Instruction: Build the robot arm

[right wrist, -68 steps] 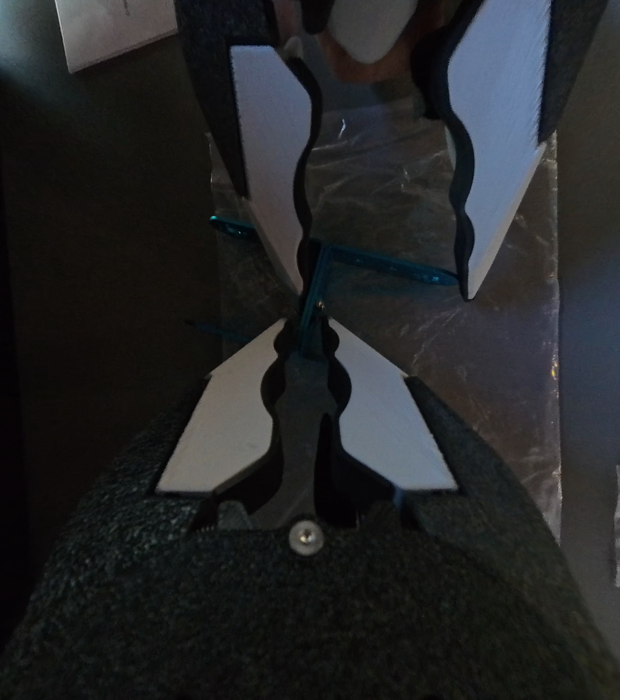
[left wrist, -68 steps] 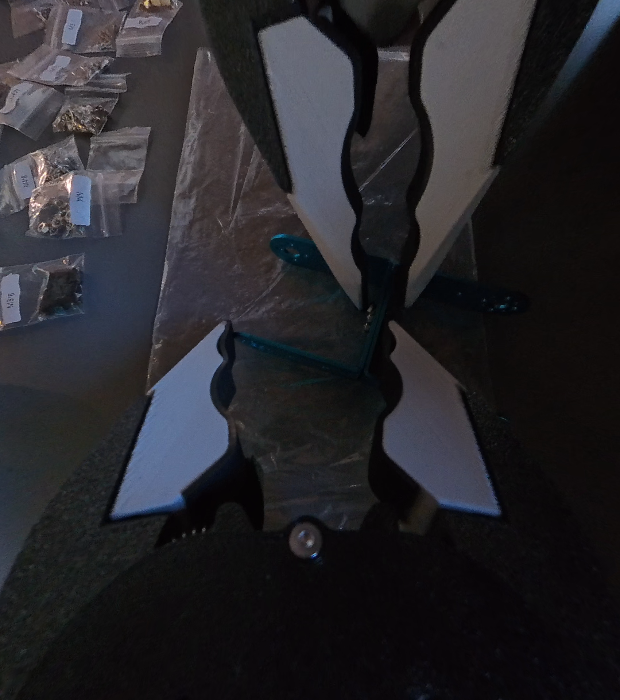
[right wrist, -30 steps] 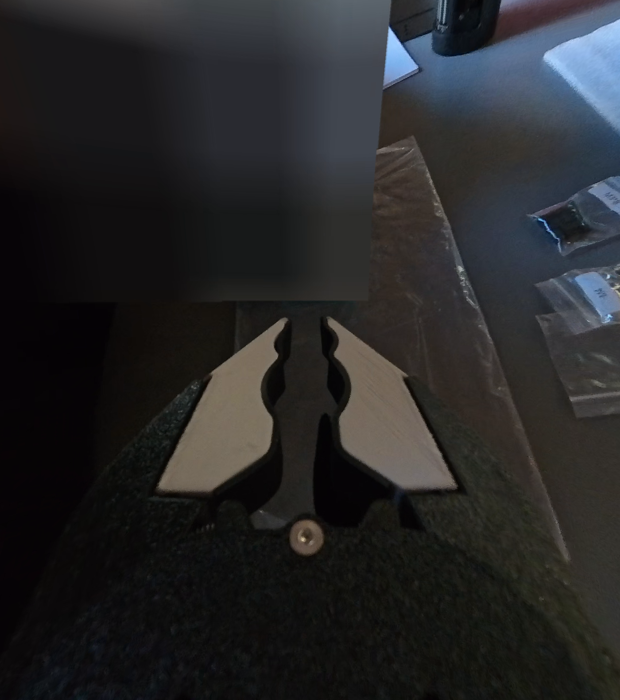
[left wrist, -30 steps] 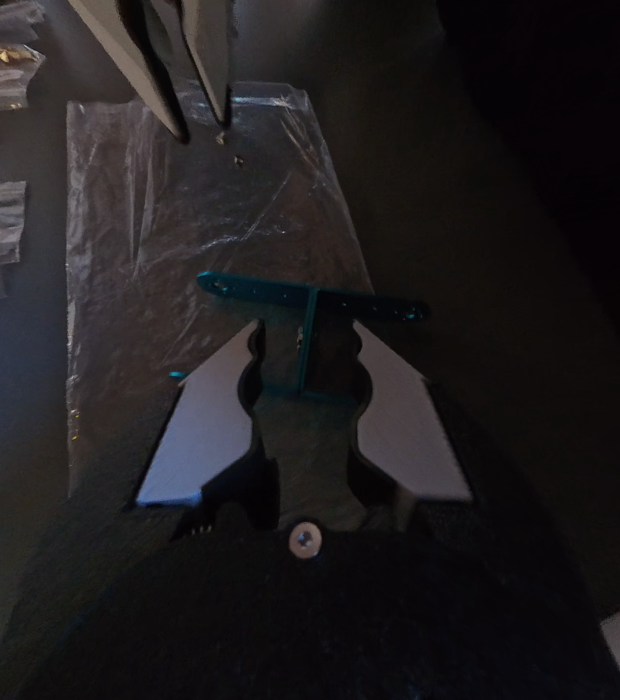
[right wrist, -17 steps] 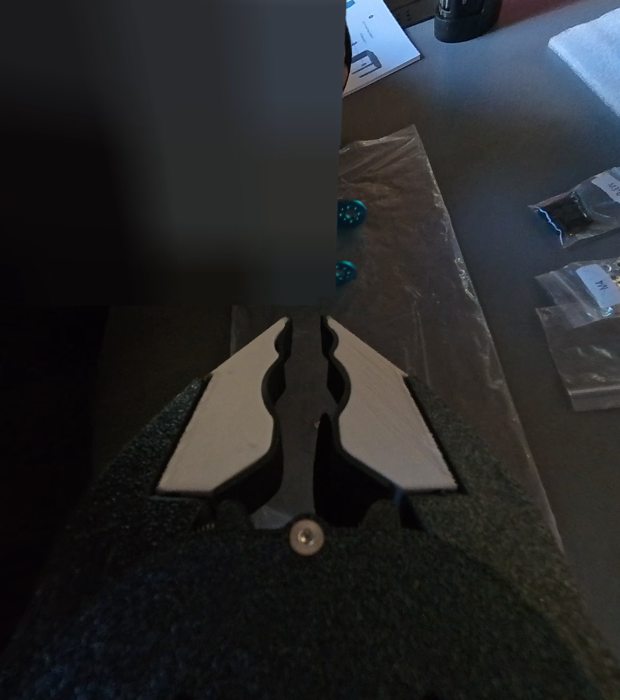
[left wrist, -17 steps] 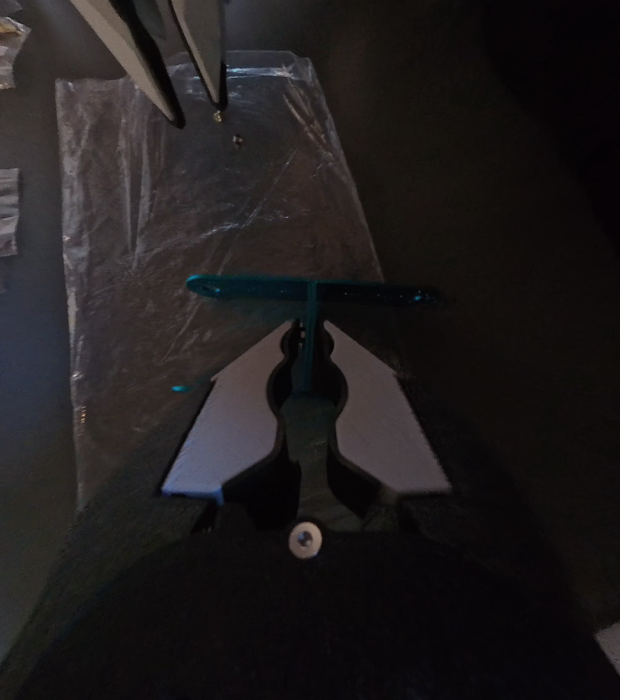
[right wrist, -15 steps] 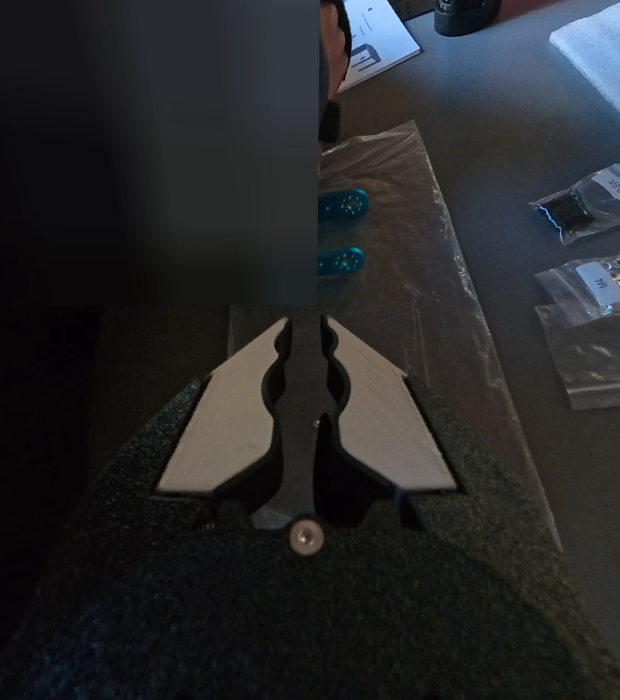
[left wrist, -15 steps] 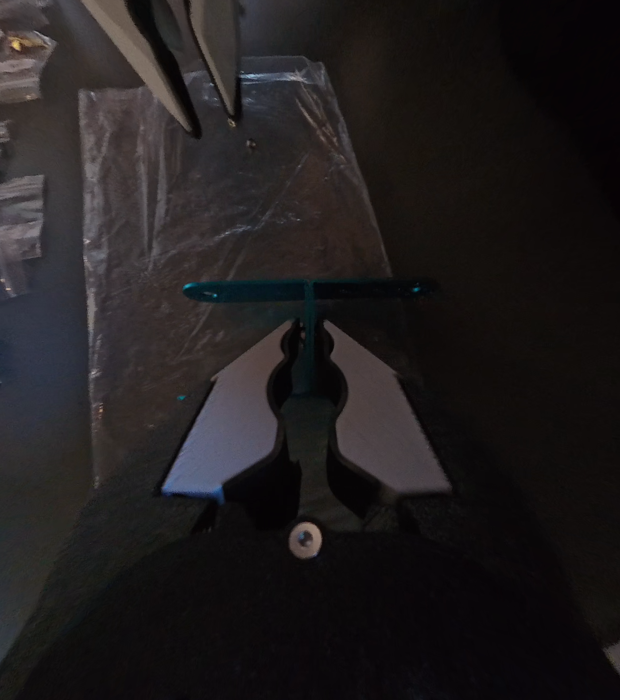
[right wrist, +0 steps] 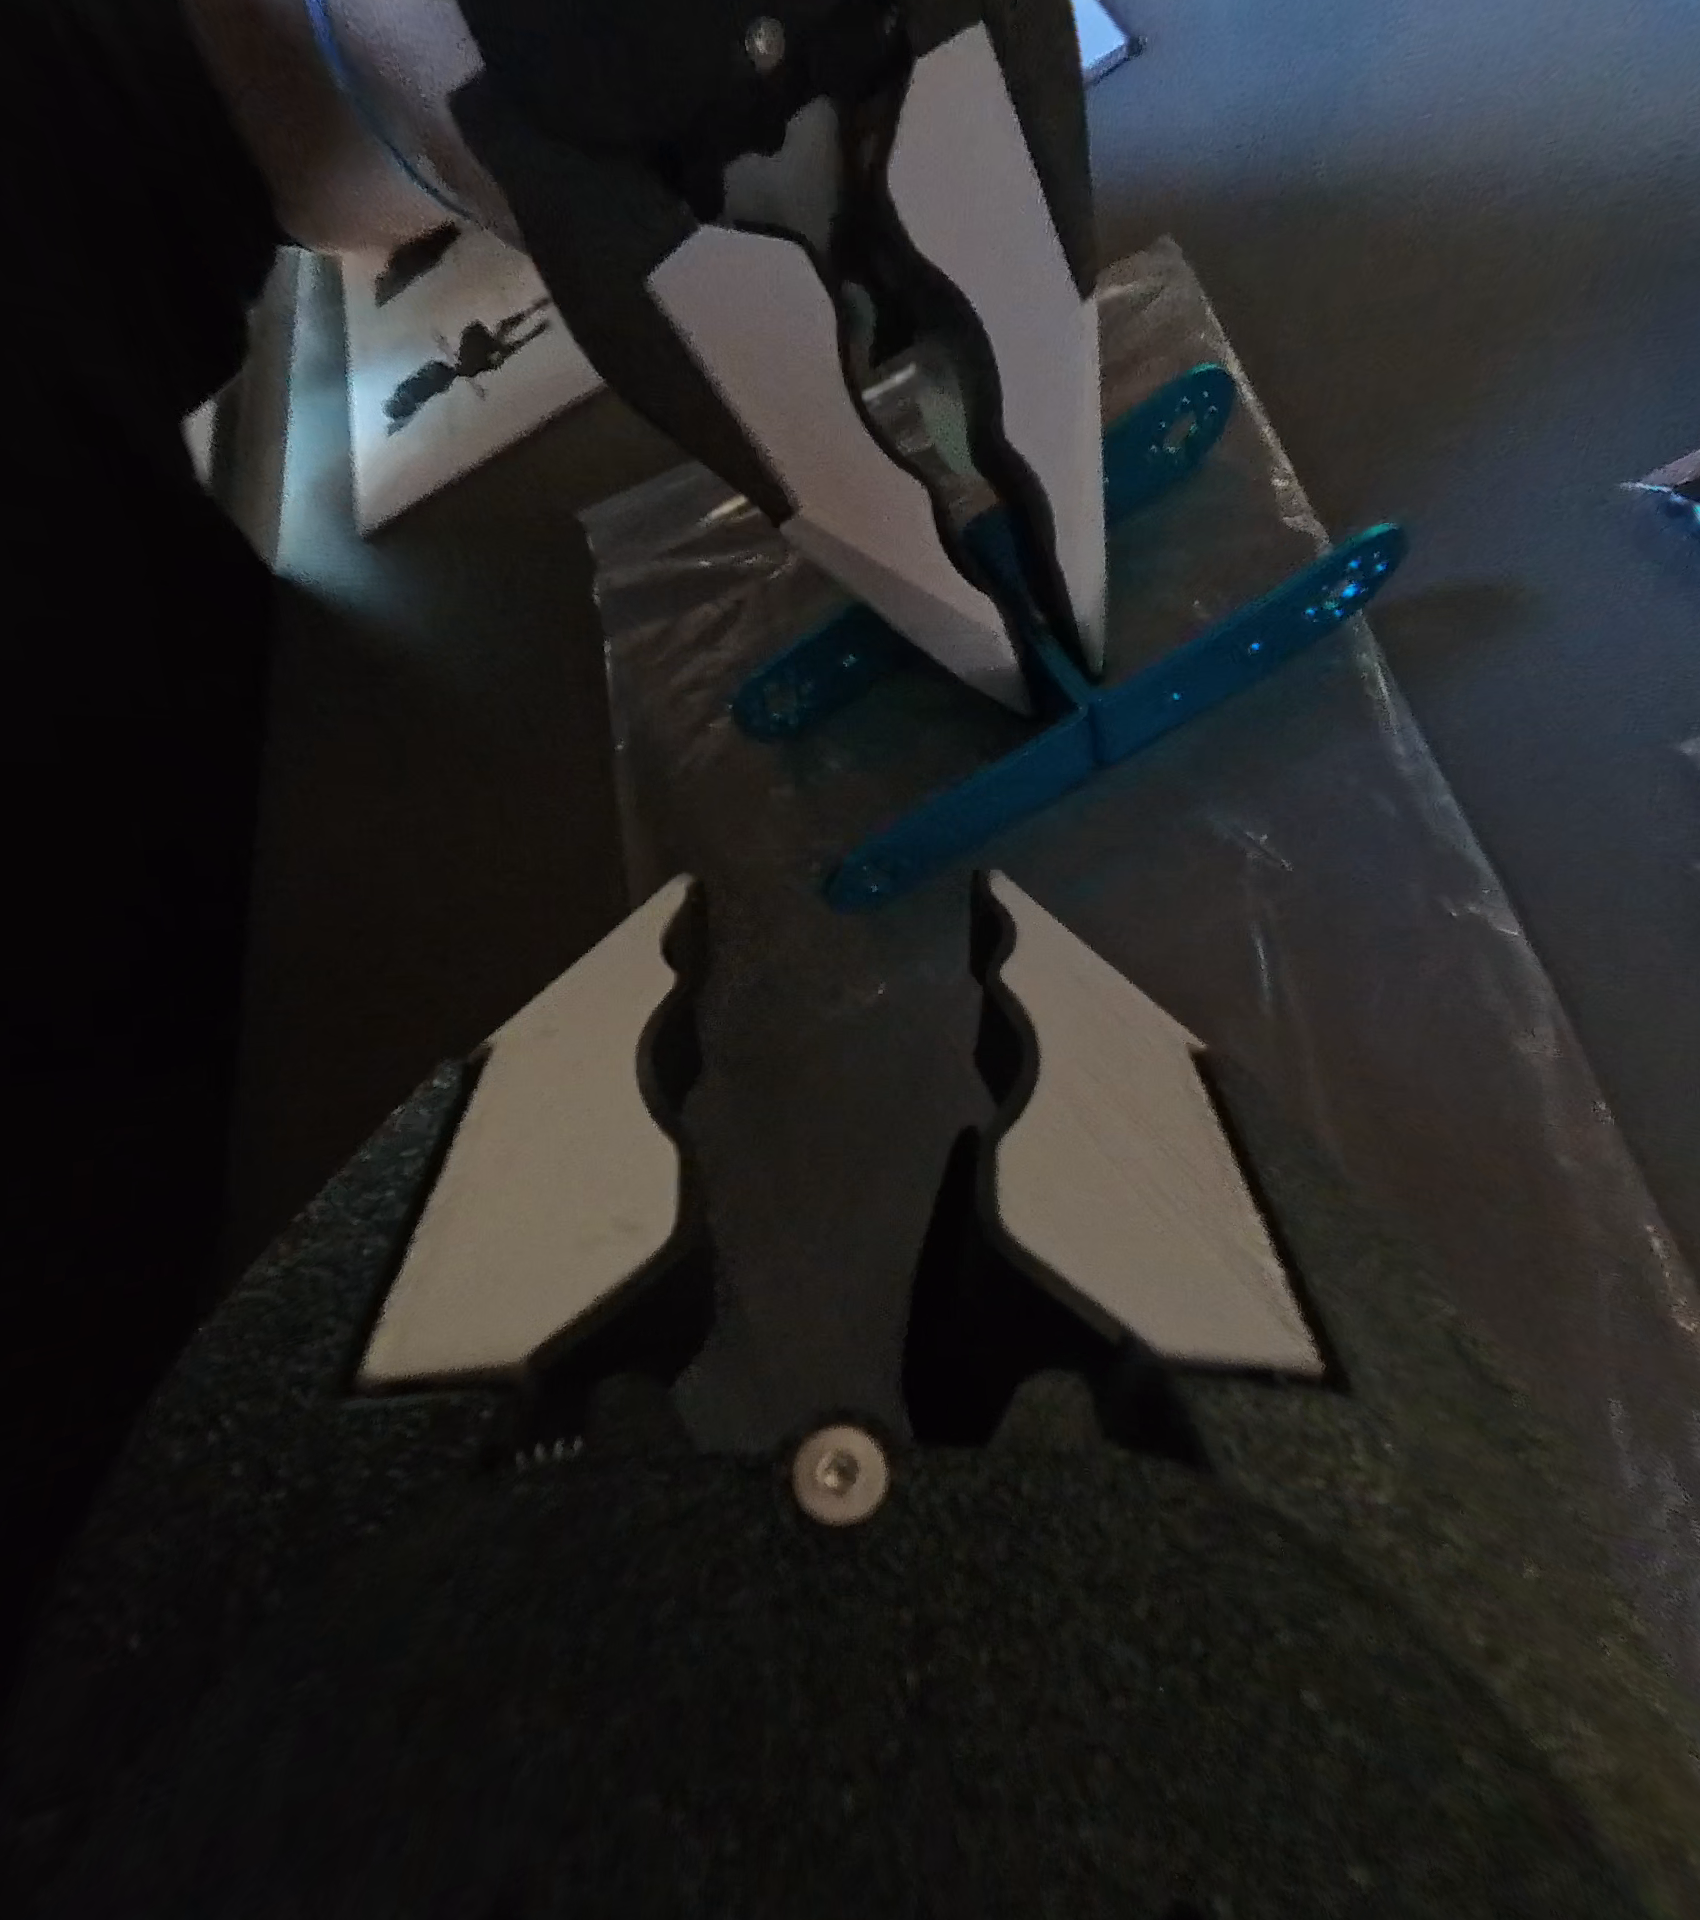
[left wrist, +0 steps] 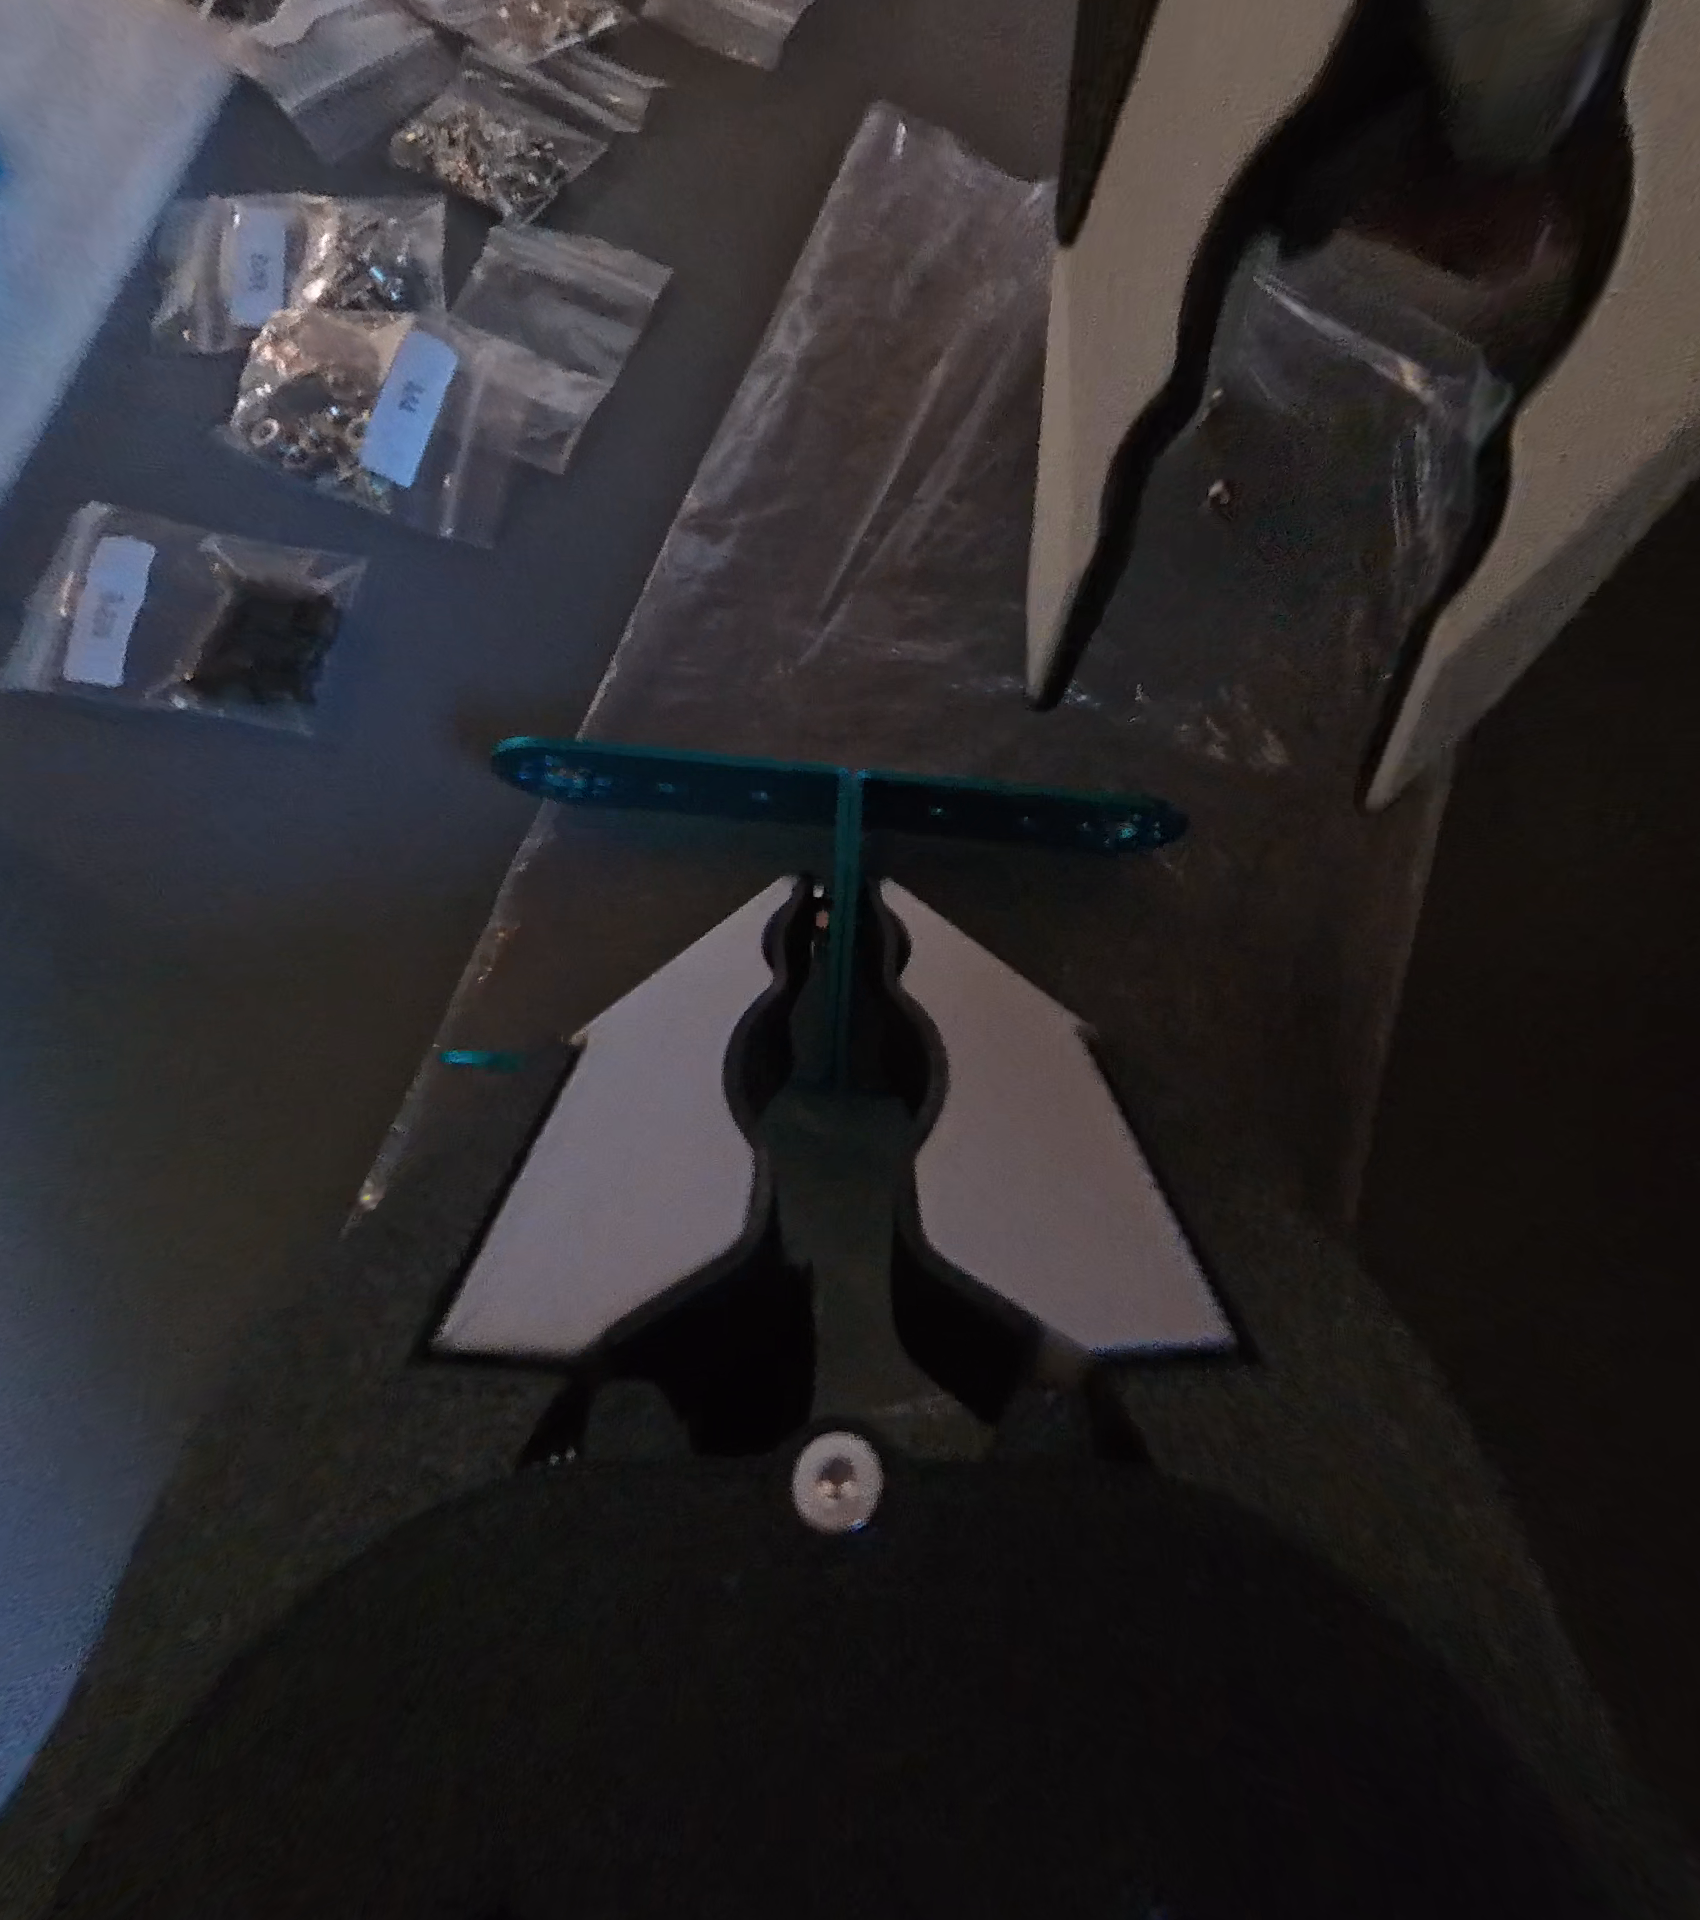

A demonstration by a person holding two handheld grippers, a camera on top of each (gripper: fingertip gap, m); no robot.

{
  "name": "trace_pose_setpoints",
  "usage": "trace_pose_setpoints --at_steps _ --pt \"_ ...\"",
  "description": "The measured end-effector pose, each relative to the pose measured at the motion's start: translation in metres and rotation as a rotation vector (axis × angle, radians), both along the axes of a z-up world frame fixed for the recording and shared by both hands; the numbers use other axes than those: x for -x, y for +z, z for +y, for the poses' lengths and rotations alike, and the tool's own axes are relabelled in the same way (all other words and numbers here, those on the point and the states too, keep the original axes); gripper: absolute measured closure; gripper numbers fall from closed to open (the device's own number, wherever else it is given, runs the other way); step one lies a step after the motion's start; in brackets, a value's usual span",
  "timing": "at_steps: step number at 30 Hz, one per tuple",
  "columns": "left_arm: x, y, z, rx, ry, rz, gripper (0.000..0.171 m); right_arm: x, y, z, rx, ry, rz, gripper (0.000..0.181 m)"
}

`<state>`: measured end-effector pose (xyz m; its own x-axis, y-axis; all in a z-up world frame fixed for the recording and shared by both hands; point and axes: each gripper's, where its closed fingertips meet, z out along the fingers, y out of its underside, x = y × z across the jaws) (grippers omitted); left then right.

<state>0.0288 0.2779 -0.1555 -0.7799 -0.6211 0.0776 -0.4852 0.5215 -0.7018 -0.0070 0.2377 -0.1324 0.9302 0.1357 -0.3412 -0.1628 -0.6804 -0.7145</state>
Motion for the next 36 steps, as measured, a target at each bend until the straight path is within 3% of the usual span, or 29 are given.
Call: trace_pose_setpoints --at_steps 1,4,6,10,13,20,25,28,31,33,36 --pt "-0.001 0.001 0.0 0.017 0.014 0.011 0.164 0.001 -0.004 0.003 0.013 -0.016 -0.03 0.13" --pt "0.003 0.009 -0.002 0.064 -0.001 0.041 0.137 -0.008 -0.019 0.007 0.072 -0.073 -0.166 0.133" --pt "0.012 0.003 0.0 0.014 -0.054 0.079 0.13 -0.01 -0.023 0.008 0.092 -0.084 -0.222 0.139" --pt "0.019 0.001 0.004 -0.057 -0.09 0.042 0.134 -0.005 -0.028 0.012 0.11 -0.074 -0.278 0.156" --pt "0.023 0.003 0.001 -0.042 -0.087 0.056 0.125 -0.014 -0.027 0.007 0.129 -0.067 -0.327 0.165" --pt "0.028 0.015 -0.008 0.073 -0.052 0.151 0.126 -0.015 -0.011 -0.004 0.044 0.02 -0.161 0.168" --pt "0.018 0.039 -0.003 0.23 0.016 0.205 0.113 -0.027 -0.016 -0.01 0.055 0.03 -0.24 0.176" --pt "0.011 0.044 0.013 0.255 -0.018 0.223 0.115 -0.035 -0.021 -0.011 0.08 0.046 -0.298 0.179" --pt "0.007 0.048 0.031 0.241 -0.166 0.114 0.132 -0.053 -0.026 -0.011 0.115 0.097 -0.375 0.18" --pt "0.015 0.048 0.037 0.249 -0.268 0.062 0.143 -0.057 -0.027 -0.008 0.123 0.167 -0.344 0.18" --pt "0.026 0.046 0.03 0.281 -0.337 0.05 0.145 -0.065 -0.028 0.001 0.132 0.235 -0.286 0.179"
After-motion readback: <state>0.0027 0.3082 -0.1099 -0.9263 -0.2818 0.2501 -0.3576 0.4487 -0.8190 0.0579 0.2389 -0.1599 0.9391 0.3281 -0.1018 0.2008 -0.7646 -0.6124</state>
